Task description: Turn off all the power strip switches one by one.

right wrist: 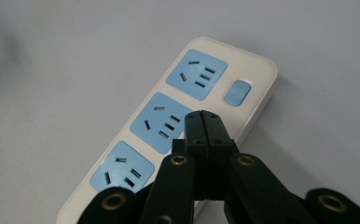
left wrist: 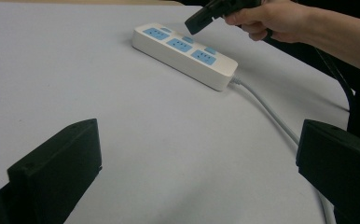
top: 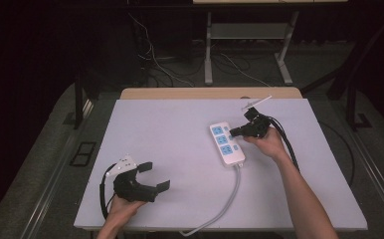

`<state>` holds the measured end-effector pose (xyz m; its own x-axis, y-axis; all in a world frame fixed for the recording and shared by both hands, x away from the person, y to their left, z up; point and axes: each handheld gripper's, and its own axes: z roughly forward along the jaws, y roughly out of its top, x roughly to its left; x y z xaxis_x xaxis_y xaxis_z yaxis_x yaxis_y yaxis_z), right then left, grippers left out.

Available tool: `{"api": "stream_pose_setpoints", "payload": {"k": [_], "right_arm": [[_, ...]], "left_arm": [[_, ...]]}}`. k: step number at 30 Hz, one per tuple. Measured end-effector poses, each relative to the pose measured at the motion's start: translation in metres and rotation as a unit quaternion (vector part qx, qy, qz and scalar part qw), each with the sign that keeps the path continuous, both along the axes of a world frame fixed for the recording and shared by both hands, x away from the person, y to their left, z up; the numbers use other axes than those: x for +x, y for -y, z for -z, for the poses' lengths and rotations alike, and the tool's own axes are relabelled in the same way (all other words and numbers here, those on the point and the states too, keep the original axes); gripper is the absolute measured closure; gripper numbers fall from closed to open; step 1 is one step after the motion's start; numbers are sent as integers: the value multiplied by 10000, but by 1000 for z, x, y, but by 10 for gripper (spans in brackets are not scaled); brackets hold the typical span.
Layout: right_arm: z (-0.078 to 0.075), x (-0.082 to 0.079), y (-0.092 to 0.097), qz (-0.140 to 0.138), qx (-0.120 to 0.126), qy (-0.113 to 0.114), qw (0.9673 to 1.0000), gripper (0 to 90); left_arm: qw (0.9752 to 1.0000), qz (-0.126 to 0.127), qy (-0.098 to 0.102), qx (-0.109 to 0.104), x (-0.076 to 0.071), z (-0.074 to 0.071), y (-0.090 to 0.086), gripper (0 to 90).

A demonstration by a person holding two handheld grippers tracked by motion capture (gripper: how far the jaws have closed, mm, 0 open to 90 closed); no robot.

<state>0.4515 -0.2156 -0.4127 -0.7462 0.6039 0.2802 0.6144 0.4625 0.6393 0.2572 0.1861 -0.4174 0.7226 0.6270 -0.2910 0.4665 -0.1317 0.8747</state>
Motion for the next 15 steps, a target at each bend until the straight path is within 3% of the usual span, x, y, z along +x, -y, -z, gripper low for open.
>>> {"api": "stream_pose_setpoints", "payload": {"k": [15], "right_arm": [[-22, 11, -3, -46, -226, 134, 9996, 900]], "left_arm": [[10000, -18, 6, -11, 0, 0, -1, 0]]}}
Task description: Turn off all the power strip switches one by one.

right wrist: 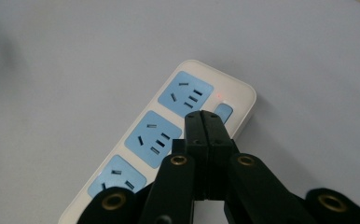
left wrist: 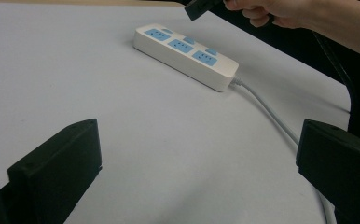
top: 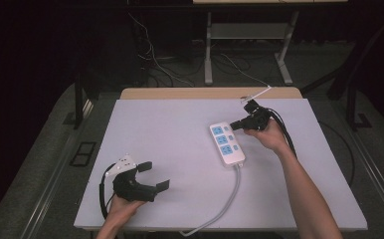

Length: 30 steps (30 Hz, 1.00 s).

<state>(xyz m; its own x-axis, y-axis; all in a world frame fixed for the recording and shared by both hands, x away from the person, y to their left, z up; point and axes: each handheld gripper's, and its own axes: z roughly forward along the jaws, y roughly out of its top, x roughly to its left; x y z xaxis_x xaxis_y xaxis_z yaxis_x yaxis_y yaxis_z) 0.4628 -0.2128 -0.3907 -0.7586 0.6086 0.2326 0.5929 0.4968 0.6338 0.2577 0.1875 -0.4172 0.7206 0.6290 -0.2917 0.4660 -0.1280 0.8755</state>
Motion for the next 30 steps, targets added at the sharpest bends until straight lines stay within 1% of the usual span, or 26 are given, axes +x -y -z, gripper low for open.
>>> {"api": "stream_pose_setpoints", "payload": {"k": [7, 12, 13, 19, 30], "right_arm": [[-4, 10, -8, -12, -19, 10, 10000, 900], [-3, 16, -15, -47, -31, 21, 10000, 900], [-3, 17, -17, -33, -30, -6, 10000, 900], [3, 22, -23, -25, -35, -25, 10000, 900], [16, 26, -25, -5, -208, -109, 9997, 900]], "left_arm": [[10000, 21, -9, -7, 0, 1, 0, 0], [10000, 25, -14, -19, 1, 1, 0, 0], [10000, 22, -18, -25, 1, 0, -1, 0], [10000, 4, -9, -45, 0, 0, -2, 0], [10000, 10, 4, -48, 0, 0, -3, 0]]}}
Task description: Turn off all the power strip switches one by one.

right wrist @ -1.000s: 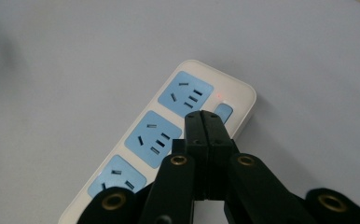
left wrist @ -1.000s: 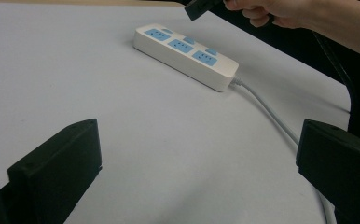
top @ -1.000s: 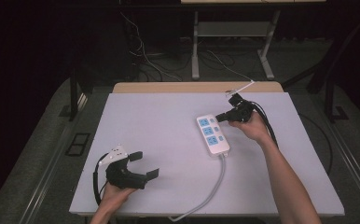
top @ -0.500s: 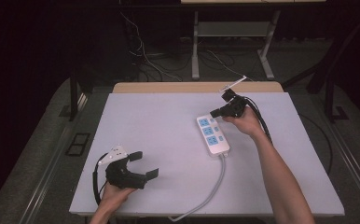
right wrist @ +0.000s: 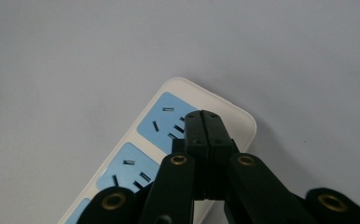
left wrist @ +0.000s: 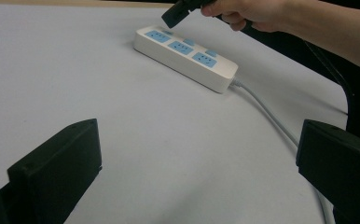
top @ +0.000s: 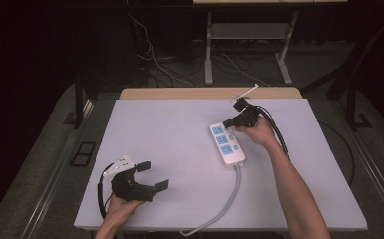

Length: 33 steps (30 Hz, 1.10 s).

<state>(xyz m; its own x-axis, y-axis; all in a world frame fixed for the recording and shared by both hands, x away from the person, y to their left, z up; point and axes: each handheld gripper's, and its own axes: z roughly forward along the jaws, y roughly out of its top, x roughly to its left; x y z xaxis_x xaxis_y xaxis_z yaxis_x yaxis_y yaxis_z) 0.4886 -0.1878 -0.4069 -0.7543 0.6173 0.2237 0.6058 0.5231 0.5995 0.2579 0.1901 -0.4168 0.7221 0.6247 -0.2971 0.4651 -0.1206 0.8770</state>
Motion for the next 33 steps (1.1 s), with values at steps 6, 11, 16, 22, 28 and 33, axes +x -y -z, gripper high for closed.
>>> {"api": "stream_pose_setpoints", "payload": {"k": [6, 11, 16, 22, 28, 33], "right_arm": [[7, 1, -2, 51, -171, -24, 9998, 900], [9, 2, 1, 99, -48, -39, 9999, 900], [11, 3, 4, 92, 82, -29, 9999, 900], [15, 1, 7, 127, 271, 4, 9996, 900], [17, -2, 7, 112, 246, 148, 9995, 900], [16, -4, 6, 136, 232, 178, 9995, 900]], "left_arm": [[10000, -6, 14, 0, 0, 0, -1, 0], [10000, -4, 8, 13, 0, 0, 0, 0], [10000, -9, -11, 26, 0, 0, 0, 0], [10000, -19, -11, 31, -2, 1, 1, 0], [10000, -46, -11, 30, -3, 1, 0, 0], [10000, -42, -24, 41, -2, 1, 1, 0]]}}
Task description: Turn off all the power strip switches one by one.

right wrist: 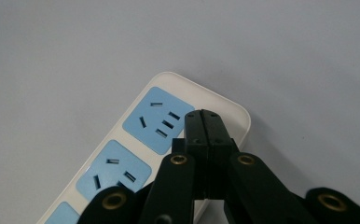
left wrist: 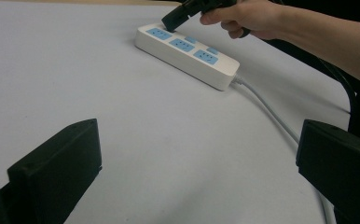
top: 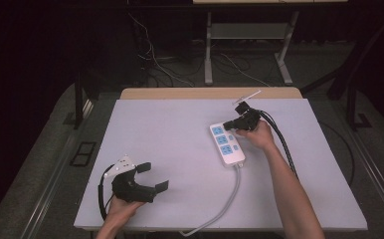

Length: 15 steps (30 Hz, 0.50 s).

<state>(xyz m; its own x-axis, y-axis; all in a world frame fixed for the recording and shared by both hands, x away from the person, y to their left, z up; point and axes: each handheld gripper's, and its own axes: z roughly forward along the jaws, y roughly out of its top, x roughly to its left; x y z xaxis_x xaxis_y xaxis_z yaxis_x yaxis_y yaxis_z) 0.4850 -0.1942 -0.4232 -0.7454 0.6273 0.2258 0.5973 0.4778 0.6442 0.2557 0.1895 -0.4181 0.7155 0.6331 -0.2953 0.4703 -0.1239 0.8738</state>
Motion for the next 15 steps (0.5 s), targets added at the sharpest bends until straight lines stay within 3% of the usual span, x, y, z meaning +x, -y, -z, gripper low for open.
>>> {"api": "stream_pose_setpoints", "payload": {"k": [9, 13, 15], "right_arm": [[0, 0, 0, 22, -2, 4, 10000, 900], [-2, -2, -4, 22, -138, 73, 9999, 900], [-6, -3, -4, -17, -41, 57, 10000, 900]], "left_arm": [[10000, 14, 10, 18, 1, 0, 0, 0], [10000, 9, 5, 2, 2, 0, 0, 0], [10000, 1, -11, 8, 2, 1, 0, 0]]}}
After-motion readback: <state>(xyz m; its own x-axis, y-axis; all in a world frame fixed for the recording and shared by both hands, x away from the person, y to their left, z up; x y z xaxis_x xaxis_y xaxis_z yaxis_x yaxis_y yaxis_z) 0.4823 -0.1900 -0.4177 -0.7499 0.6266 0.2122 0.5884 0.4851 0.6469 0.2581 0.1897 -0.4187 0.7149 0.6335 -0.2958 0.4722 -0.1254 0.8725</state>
